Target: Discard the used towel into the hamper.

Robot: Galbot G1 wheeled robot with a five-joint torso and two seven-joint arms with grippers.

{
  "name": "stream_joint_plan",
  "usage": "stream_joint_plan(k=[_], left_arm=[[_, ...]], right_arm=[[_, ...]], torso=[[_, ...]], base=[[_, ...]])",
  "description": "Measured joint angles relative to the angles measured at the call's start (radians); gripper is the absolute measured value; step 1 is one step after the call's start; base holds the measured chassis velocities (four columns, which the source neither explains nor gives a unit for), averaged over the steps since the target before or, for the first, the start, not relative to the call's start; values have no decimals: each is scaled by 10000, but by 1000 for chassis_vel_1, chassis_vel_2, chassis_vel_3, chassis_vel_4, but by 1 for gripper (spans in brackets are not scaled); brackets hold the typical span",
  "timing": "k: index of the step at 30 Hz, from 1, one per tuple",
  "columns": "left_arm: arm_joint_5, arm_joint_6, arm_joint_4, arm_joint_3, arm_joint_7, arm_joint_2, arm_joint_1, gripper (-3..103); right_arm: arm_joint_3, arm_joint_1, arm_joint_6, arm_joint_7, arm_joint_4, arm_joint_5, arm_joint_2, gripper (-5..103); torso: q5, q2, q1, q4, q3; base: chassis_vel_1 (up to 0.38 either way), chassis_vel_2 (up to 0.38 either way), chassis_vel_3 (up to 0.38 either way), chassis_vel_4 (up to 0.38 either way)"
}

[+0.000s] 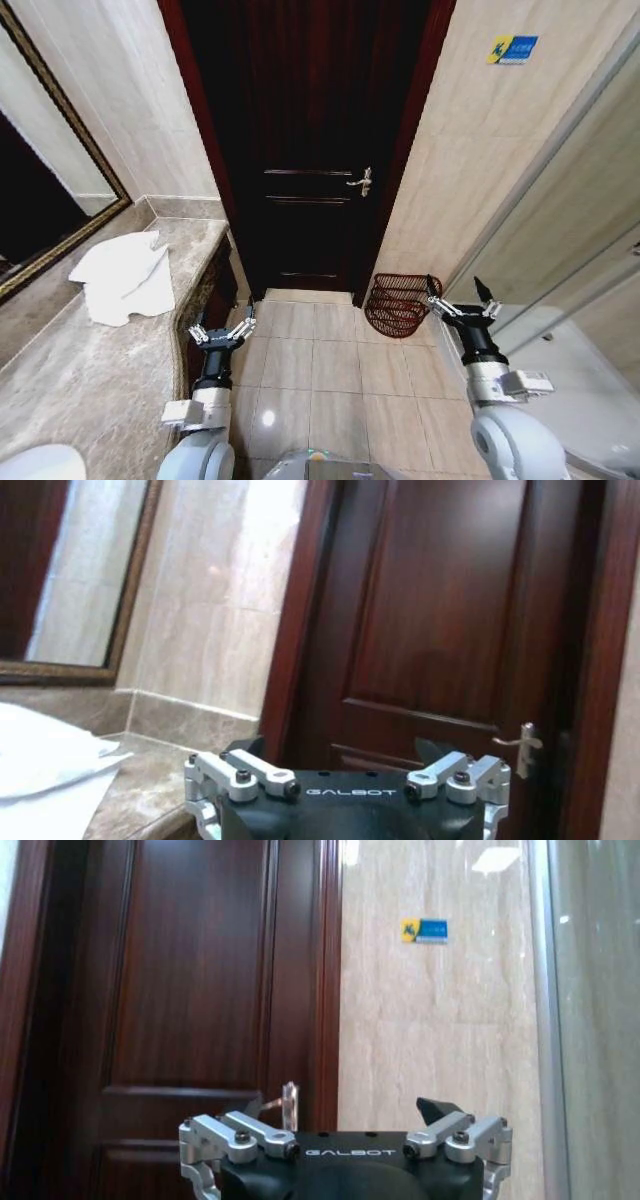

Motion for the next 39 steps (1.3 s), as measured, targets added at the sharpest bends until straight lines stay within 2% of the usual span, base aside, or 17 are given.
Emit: stream_joint_plan(k=[2,6,11,12,14,17,18,21,26,32,33,35,37,39], left_arm=[[-12,161,-101,237,-346,5,87,99],[125,330,-229,461,-579,11,198,99],[755,180,-206,310,-710,15,217,99],[795,104,-206,241,-639,16,200,97],[803,66,-212,176,-554,16,179,99],[1106,-451,-147,-373,179,18,36,100],[1106,-451,-147,-373,179,18,36,100],[1582,-931,59,-1063,739,18,-44,100],[1392,-995,130,-1212,861,19,-30,100],[873,-1004,130,-956,897,20,27,100],[688,-1011,129,-905,881,20,23,103],[541,-998,127,-863,799,20,18,100],[405,-958,126,-801,458,20,-23,98],[66,-656,63,-726,-198,21,-68,97]], right_arm=[[-76,63,291,-62,-87,-6,5,100],[-151,155,397,-58,-83,9,1,100],[-164,301,477,-58,-81,84,-54,100],[-154,321,478,-58,-81,127,-89,100],[-140,331,477,-58,-81,151,-123,100],[-102,416,537,-23,-159,176,-241,100],[-102,416,537,-23,-159,176,-241,100],[-73,525,669,-8,-286,217,-340,100],[-65,538,673,-130,-384,256,-327,100],[-180,575,485,-271,-422,372,-213,100],[-195,601,468,-315,-437,400,-215,100],[-198,627,467,-354,-462,417,-225,100],[-194,632,467,-399,-470,467,-243,100],[-155,588,467,-470,-464,593,-283,100]], torso=[[-1,0,0,0,0],[-1,0,0,-1,0],[-1,0,0,0,0],[-1,0,0,0,0],[-1,0,0,0,0],[1,0,0,-1,0],[1,0,0,-1,0],[-2,0,0,1,0],[-1,0,0,0,0],[-2,0,0,0,0],[-1,0,0,0,0],[-2,0,0,0,0],[0,0,0,0,0],[-1,0,0,0,0]], base=[[0,0,0,0],[0,0,0,0],[0,0,0,0],[0,0,0,0],[0,0,0,0],[0,0,0,0],[0,0,0,0],[0,0,0,0],[0,0,0,0],[0,0,0,0],[0,0,0,0],[0,0,0,0],[0,0,0,0],[0,0,0,0]])
